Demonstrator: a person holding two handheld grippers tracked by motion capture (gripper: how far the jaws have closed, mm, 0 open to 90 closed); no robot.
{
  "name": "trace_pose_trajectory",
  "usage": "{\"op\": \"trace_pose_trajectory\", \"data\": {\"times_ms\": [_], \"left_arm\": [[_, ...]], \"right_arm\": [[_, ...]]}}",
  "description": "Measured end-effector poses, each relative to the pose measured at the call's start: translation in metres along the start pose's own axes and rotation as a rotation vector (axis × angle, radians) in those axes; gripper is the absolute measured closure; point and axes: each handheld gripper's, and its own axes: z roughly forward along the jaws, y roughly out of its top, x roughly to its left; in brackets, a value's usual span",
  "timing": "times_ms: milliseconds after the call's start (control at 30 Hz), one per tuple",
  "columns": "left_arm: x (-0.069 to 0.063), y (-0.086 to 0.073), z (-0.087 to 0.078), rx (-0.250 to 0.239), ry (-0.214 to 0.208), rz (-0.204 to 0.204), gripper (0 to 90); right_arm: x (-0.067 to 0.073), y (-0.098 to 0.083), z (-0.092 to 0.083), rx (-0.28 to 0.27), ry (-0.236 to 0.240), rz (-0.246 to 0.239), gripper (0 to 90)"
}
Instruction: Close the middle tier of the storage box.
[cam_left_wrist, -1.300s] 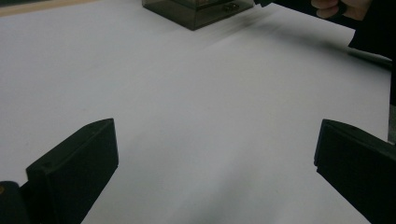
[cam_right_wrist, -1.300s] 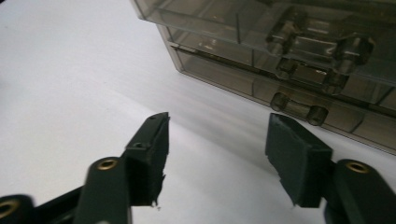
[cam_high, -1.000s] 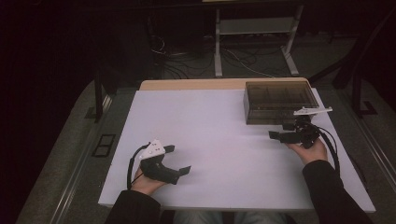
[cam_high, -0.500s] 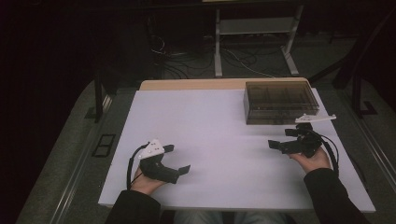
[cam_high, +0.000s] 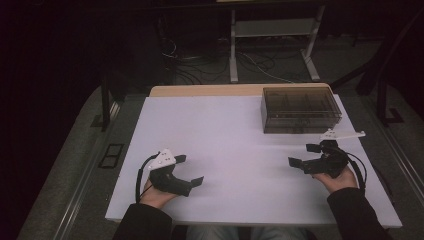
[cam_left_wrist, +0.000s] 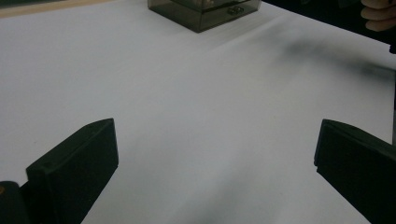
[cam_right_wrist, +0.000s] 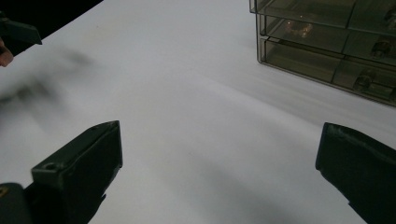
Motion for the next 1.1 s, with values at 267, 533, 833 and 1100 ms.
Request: {"op": "trace_pose_trajectory", "data": {"times_ms": [267, 533, 833, 1100], "left_arm": [[0.000, 0.000, 0.000, 0.002, -0.001, 0.000, 0.0], [-0.001, 0.000, 0.000, -0.002, -0.001, -0.003, 0.0], [-0.001, 0.000, -0.002, -0.005, -0.001, -0.009, 0.0], [-0.001, -0.001, -0.003, -0.006, 0.001, -0.009, 0.0]], "right_arm": [[0.005, -0.006, -0.003, -0.004, 0.009, -0.010, 0.0], [0.009, -0.011, -0.005, -0.003, 0.019, -0.010, 0.0], [0.014, -0.019, -0.007, -0.013, 0.019, -0.014, 0.0], [0.020, -0.028, -0.010, -0.026, 0.024, -0.027, 0.0]]}}
